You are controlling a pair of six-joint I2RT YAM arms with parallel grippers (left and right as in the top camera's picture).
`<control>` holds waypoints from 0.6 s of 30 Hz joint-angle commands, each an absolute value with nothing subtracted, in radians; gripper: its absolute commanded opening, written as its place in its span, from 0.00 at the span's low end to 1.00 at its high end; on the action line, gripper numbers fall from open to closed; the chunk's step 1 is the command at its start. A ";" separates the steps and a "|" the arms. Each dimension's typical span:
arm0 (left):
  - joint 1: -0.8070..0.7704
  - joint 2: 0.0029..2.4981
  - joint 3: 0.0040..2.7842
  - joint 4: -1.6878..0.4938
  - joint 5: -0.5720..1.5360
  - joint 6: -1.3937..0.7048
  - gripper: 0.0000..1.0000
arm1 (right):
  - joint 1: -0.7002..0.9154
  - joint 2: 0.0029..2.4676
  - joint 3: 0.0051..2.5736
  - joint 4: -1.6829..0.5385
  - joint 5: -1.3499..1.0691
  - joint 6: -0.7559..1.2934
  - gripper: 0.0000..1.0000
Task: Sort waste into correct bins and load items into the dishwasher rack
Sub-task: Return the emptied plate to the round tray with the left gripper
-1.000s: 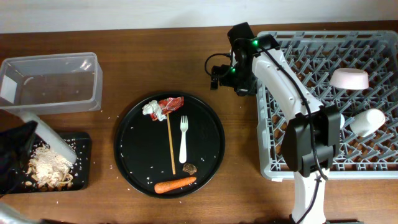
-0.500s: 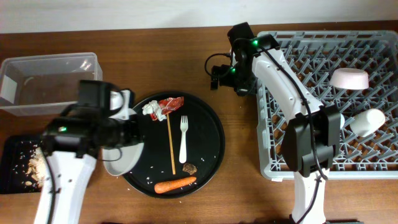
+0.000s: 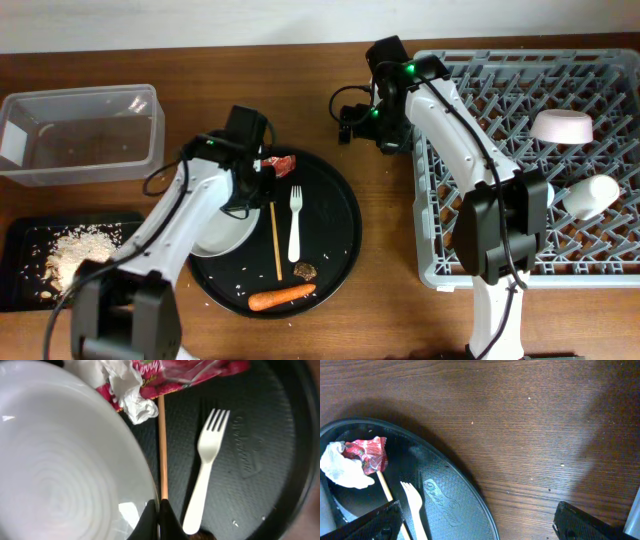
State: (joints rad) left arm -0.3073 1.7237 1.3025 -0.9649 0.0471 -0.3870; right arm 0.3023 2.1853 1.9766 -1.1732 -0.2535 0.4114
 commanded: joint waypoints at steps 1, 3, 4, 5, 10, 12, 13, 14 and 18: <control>-0.308 1.760 1.303 -0.958 0.026 -0.396 0.01 | 0.298 2.196 1.989 -1.173 -0.258 0.413 0.99; -0.312 1.760 1.303 -0.963 0.030 -0.396 0.06 | 0.298 2.196 1.989 -1.173 -0.258 0.413 0.99; -0.316 1.760 1.303 -0.968 0.030 -0.396 0.07 | 0.298 2.196 1.989 -1.173 -0.258 0.413 0.99; -0.319 1.760 1.303 -0.974 0.033 -0.396 0.07 | 0.298 2.196 1.989 -1.173 -0.258 0.413 0.99; -0.323 1.760 1.303 -1.009 0.068 -0.396 0.07 | 0.298 2.196 1.989 -1.173 -0.258 0.413 0.99; -0.323 1.760 1.303 -1.023 0.083 -0.396 0.07 | 0.298 2.196 1.989 -1.173 -0.258 0.413 0.99; -0.323 1.760 1.303 -1.032 0.100 -0.396 0.08 | 0.298 2.196 1.989 -1.173 -0.258 0.413 0.99; -0.323 1.760 1.303 -1.044 0.122 -0.396 0.12 | 0.298 2.196 1.989 -1.173 -0.258 0.413 0.99; -0.323 1.760 1.303 -1.083 0.170 -0.396 0.12 | 0.298 2.196 1.989 -1.173 -0.258 0.413 0.99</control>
State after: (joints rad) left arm -0.3187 1.7489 1.3025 -1.0672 0.1257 -0.3904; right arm 0.3023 2.1853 1.9766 -1.1732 -0.2535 0.4118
